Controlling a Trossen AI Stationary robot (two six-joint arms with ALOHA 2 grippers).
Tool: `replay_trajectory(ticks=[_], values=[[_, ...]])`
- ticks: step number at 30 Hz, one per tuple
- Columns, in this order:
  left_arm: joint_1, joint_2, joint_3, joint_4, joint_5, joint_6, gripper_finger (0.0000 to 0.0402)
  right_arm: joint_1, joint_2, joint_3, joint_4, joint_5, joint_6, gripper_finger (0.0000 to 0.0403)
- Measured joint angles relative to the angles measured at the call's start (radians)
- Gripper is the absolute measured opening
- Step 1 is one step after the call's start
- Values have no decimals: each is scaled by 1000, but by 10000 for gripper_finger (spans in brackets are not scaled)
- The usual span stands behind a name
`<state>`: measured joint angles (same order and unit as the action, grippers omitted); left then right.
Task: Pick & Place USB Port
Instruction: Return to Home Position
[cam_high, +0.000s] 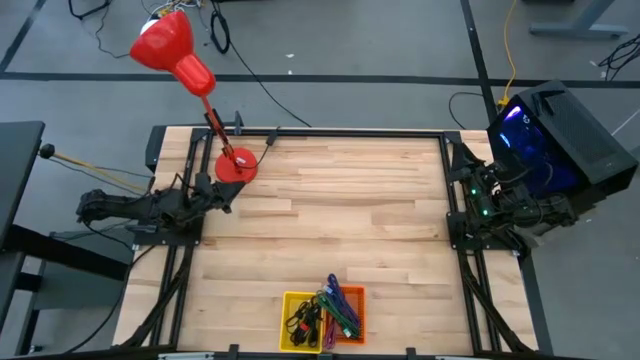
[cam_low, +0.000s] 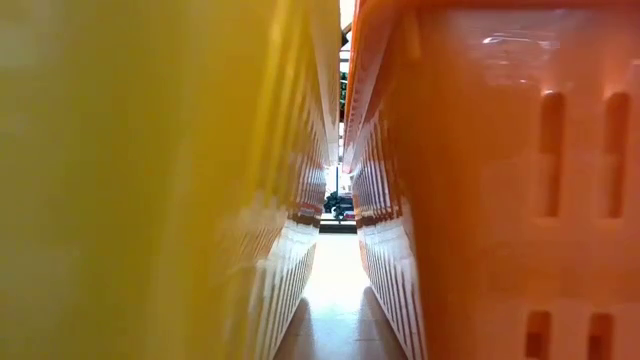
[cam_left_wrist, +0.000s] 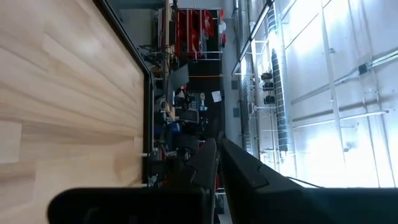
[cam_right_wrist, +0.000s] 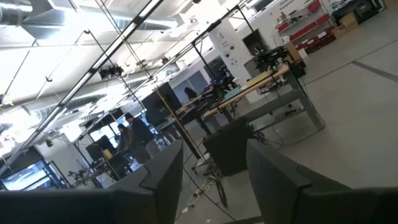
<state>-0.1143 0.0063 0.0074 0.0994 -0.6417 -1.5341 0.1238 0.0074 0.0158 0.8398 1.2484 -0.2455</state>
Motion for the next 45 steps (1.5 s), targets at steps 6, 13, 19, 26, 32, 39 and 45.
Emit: replay_trajectory(ticks=[6,13,19,26,32,39,45], values=[[0,0,0,0,-68,15,25,0,1,0,0,0,0,178],[0,0,0,5,-124,571,25,28,1,0,-147,-25,227,178],[0,0,0,6,-30,1089,25,68,2,0,-654,-586,517,178],[-1,0,0,-9,122,1453,25,70,3,0,-787,-971,570,178],[-2,6,0,-23,181,1542,25,69,4,0,-790,-976,438,178],[-2,31,0,-39,318,1543,25,69,43,0,-790,-977,360,178],[-1,146,0,-44,345,1538,25,69,107,0,-790,-977,368,178]])
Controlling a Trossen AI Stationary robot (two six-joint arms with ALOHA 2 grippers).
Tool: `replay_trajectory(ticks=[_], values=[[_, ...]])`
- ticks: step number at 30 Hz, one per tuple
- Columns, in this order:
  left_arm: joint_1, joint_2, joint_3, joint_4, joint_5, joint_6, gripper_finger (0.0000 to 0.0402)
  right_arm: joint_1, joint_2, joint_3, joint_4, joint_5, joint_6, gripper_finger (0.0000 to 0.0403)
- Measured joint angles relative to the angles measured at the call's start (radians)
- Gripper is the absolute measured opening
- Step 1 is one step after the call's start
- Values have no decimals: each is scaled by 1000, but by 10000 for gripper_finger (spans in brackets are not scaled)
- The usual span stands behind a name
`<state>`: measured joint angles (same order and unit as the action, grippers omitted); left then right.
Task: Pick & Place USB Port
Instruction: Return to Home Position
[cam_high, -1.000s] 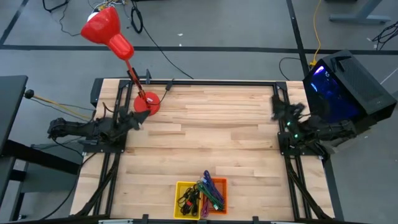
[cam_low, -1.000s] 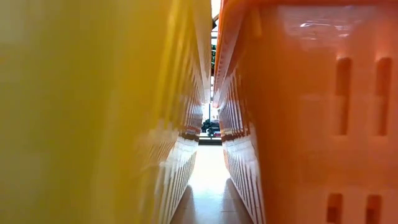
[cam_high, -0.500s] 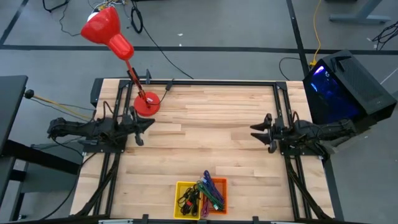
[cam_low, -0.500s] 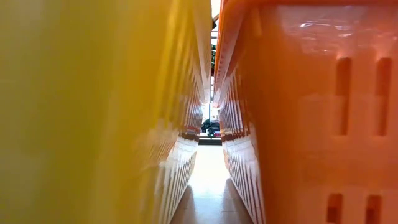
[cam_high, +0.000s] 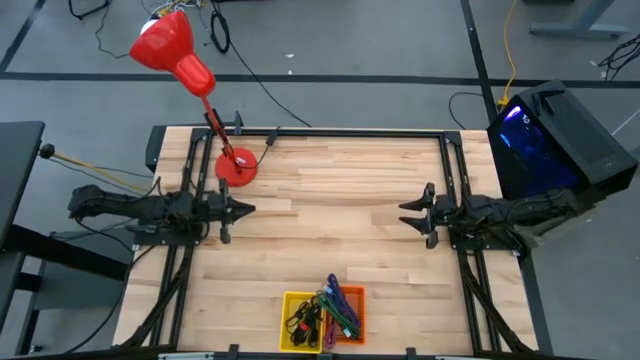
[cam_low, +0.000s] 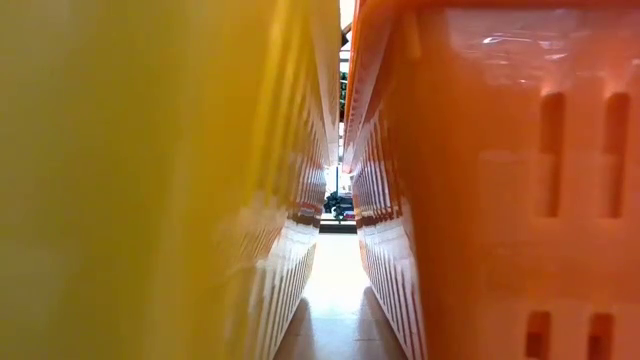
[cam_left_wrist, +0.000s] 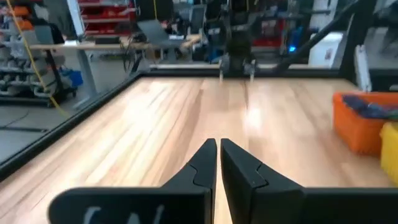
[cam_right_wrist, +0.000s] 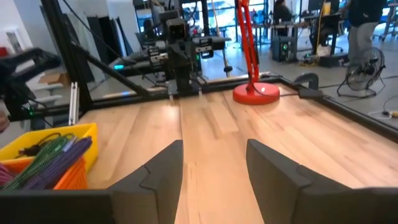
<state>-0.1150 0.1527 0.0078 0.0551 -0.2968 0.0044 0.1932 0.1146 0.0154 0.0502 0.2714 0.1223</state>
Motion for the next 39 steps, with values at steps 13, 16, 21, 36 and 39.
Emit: replay_trajectory(ticks=[13,16,21,36,39], values=[[-1,90,0,15,-32,-28,25,0,13,0,1,0,0,178],[0,89,-1,23,-49,-93,25,0,13,0,1,0,0,178],[0,89,-1,39,-56,-229,25,0,12,0,1,0,0,178],[-14,-96,-1,41,-49,-256,25,0,12,0,1,0,0,178],[-14,-145,-1,43,-49,-256,25,0,12,0,1,0,0,178]])
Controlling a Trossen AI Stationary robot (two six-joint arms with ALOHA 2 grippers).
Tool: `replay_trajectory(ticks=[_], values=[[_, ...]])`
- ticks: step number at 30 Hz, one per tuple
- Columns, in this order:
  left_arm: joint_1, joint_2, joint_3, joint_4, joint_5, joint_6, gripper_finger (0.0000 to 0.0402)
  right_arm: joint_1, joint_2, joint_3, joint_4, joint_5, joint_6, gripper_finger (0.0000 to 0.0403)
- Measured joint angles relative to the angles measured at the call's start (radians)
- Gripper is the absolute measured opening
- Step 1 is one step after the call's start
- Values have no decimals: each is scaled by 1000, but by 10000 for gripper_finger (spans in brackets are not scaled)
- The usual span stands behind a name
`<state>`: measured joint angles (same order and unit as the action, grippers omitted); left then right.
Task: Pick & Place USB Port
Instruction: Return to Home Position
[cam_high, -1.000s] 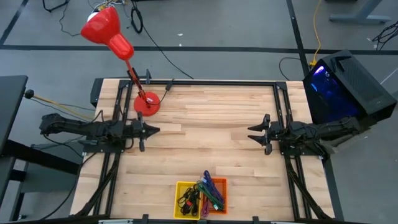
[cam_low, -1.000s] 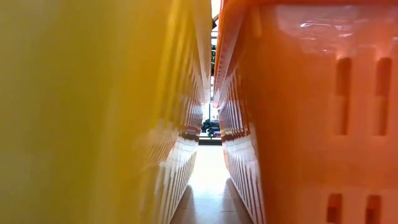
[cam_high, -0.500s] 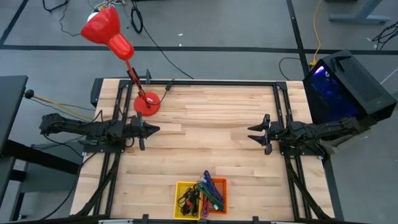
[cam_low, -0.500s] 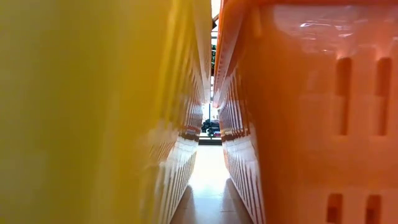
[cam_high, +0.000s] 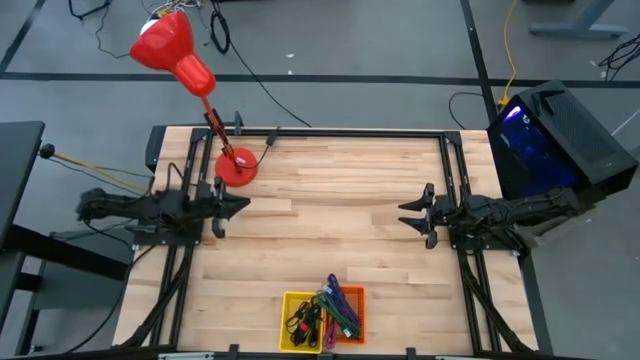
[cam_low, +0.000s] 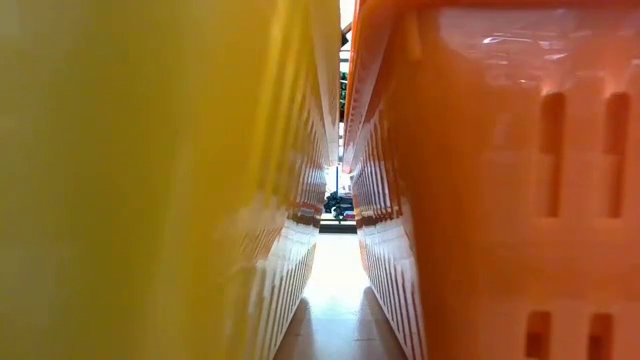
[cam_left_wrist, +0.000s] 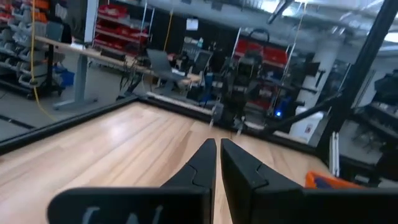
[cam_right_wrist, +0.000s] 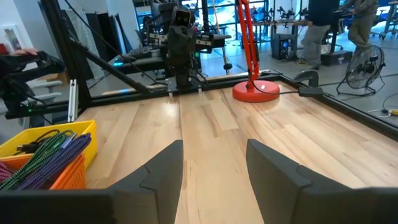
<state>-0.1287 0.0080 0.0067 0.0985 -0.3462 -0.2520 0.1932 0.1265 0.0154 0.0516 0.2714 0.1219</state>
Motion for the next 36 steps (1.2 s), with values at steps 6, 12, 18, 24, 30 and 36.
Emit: replay_trajectory(ticks=[6,12,18,24,30,36], values=[[0,-7,0,14,2,0,25,0,0,0,4,0,0,178],[2,-7,0,12,2,0,25,0,0,0,7,0,0,178],[2,-7,0,8,3,0,25,0,0,0,7,0,0,178],[2,-3,0,8,2,0,25,0,0,0,7,0,0,178],[2,-2,0,8,2,0,25,0,0,0,7,0,0,178],[2,-2,0,8,2,0,25,0,0,0,7,0,0,178]])
